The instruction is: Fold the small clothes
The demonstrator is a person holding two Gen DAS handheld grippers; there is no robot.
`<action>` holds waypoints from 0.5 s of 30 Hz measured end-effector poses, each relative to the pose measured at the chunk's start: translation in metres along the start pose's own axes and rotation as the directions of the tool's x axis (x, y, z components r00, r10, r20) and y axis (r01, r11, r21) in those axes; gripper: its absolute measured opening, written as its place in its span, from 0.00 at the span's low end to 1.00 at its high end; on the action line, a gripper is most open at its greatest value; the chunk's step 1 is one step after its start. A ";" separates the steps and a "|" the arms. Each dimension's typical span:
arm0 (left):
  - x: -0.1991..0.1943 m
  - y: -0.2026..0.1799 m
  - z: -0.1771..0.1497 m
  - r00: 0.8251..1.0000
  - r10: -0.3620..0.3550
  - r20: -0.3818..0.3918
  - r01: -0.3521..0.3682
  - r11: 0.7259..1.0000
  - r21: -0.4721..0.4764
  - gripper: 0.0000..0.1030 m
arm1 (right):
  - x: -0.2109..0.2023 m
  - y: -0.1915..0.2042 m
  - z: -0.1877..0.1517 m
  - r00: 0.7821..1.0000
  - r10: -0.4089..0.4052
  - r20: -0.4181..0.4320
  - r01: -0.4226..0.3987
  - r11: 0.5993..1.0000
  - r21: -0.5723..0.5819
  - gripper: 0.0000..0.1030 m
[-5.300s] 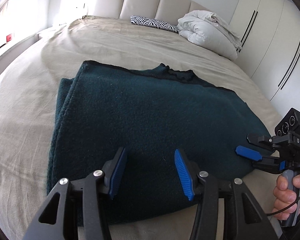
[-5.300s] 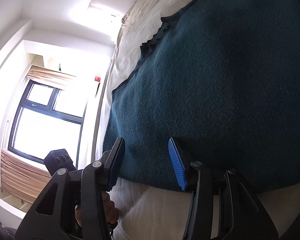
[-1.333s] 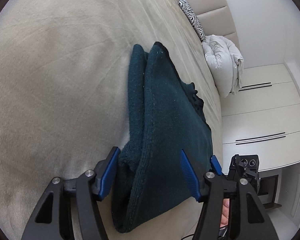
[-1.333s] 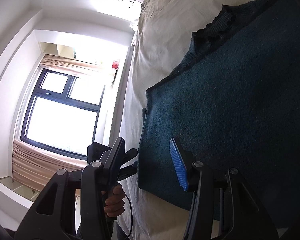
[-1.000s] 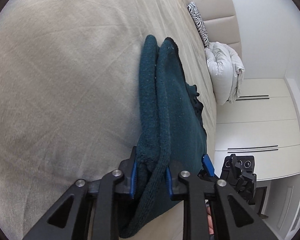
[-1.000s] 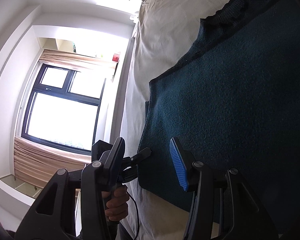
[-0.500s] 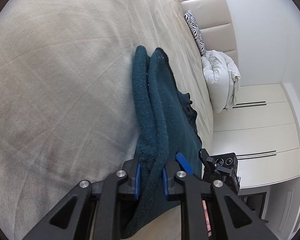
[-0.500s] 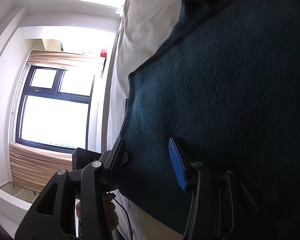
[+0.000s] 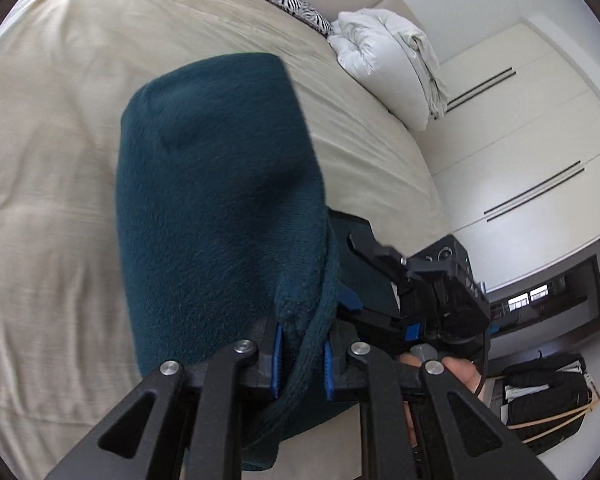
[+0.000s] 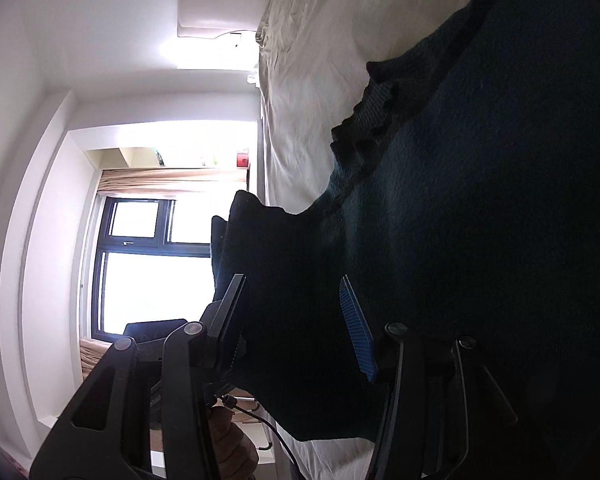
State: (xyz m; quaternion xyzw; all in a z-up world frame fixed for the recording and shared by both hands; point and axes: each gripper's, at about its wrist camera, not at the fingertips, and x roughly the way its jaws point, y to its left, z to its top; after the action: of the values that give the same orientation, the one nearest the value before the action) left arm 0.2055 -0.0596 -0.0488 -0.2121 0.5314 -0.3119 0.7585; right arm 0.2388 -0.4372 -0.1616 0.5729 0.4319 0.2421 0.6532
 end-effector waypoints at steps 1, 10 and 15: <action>0.017 -0.007 -0.005 1.000 0.009 -0.023 -0.008 1.000 0.012 0.15 | -0.009 -0.005 0.006 1.000 0.000 0.008 -0.001 1.000 0.014 0.52; 0.065 -0.023 -0.031 0.997 0.065 -0.042 -0.062 0.995 0.074 0.23 | -0.041 -0.034 0.026 1.000 -0.022 -0.017 0.022 0.999 0.046 0.53; 0.045 -0.018 -0.037 1.000 -0.013 -0.026 0.015 0.997 0.080 0.57 | -0.023 -0.022 0.017 0.996 -0.078 -0.053 0.079 0.997 0.005 0.54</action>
State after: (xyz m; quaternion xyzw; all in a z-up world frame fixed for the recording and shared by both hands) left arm 0.1770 -0.1034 -0.0797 -0.1811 0.5266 -0.3411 0.7574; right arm 0.2379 -0.4699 -0.1769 0.5511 0.4720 0.2298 0.6487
